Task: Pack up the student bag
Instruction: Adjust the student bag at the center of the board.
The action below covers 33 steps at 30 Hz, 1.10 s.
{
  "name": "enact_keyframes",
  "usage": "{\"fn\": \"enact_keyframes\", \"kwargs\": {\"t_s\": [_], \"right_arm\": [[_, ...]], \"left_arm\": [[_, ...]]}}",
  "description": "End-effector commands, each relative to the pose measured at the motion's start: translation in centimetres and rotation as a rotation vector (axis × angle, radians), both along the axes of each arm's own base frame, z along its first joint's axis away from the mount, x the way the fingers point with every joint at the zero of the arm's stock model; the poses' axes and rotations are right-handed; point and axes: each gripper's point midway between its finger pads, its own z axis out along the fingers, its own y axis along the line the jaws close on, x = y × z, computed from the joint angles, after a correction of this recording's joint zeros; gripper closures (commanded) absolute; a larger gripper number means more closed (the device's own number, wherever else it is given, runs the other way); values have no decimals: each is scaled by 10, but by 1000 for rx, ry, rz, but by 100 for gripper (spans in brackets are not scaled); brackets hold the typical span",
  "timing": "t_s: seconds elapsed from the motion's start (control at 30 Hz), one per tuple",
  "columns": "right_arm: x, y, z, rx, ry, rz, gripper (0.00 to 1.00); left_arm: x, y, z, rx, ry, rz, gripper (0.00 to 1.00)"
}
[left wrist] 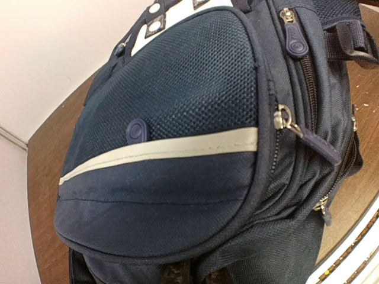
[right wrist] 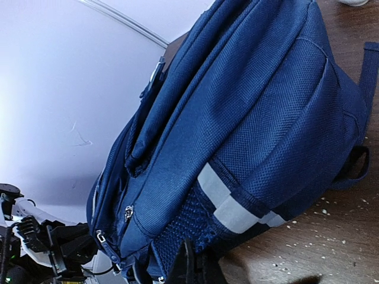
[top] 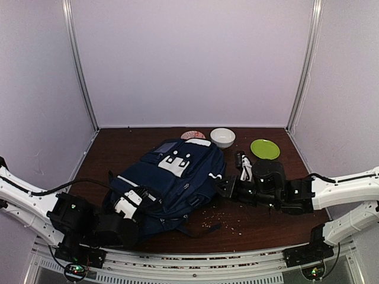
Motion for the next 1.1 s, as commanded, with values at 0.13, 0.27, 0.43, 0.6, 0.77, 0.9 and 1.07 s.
{"fn": "enact_keyframes", "kwargs": {"t_s": [0.13, 0.27, 0.43, 0.6, 0.77, 0.9, 1.07], "right_arm": [[4, -56, -34, -70, -16, -170, 100], [11, -68, -45, -99, -11, -215, 100], [16, -76, -60, -155, -6, -232, 100], [-4, -67, -36, -118, -63, -76, 87], [-15, -91, -18, -184, -101, -89, 51], [-25, -99, 6, -181, -179, -80, 43], [-27, -108, 5, -182, -193, -213, 44]], "left_arm": [[35, -35, 24, -127, -154, -33, 100], [33, -62, 8, -155, -106, -136, 100], [32, -87, -3, -158, -82, -200, 100], [30, -96, 0, -170, -69, -223, 100], [31, -106, 3, -190, -69, -222, 100], [29, -117, 6, -220, -55, -231, 100], [35, -121, -3, -218, -26, -228, 100]]}}
